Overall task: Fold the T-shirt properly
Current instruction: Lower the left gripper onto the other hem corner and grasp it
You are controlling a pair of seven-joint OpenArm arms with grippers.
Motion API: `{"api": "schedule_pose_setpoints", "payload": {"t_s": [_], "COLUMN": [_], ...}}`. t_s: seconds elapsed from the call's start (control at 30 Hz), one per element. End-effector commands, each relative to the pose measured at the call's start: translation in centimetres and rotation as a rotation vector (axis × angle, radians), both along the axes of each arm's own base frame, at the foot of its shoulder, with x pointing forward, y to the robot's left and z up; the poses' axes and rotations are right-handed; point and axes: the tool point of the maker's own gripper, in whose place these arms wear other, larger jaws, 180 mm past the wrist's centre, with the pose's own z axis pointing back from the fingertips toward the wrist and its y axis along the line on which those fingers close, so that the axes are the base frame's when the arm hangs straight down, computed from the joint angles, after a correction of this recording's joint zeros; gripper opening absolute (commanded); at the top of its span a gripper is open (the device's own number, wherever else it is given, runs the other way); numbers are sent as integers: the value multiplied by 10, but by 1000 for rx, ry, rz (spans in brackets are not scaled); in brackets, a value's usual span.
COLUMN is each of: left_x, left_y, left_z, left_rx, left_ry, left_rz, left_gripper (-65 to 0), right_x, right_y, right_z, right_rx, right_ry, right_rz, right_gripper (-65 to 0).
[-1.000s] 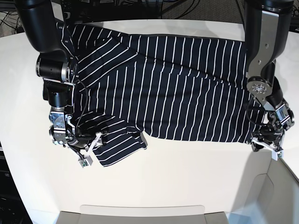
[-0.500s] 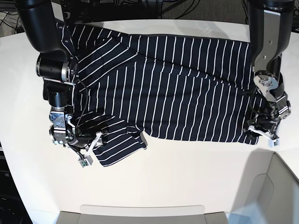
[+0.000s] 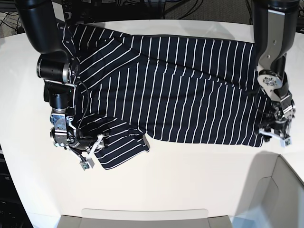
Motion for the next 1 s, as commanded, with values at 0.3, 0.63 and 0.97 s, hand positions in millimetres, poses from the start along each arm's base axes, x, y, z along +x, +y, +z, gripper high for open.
{"api": "schedule_pose_setpoints", "payload": {"t_s": [0.3,0.63,0.97], "left_x": [9,12,15], "left_y": [-21,-36,-46], "left_z": [-1,0,-2], "left_rx": [-84,-125,-134], "left_ry": [-25,-39,-39], "left_rz": [-72,-135,-143], "left_gripper": [-328,-332,-521], "right_x": [20,21,24], "right_y": [-2,0,4], "right_z": [26,27,30], "right_rx": [11,12,16], "right_ry": [-72,-73,-81], "right_rz": [-7,-4,0], "right_gripper": [-295,-295,-297]}}
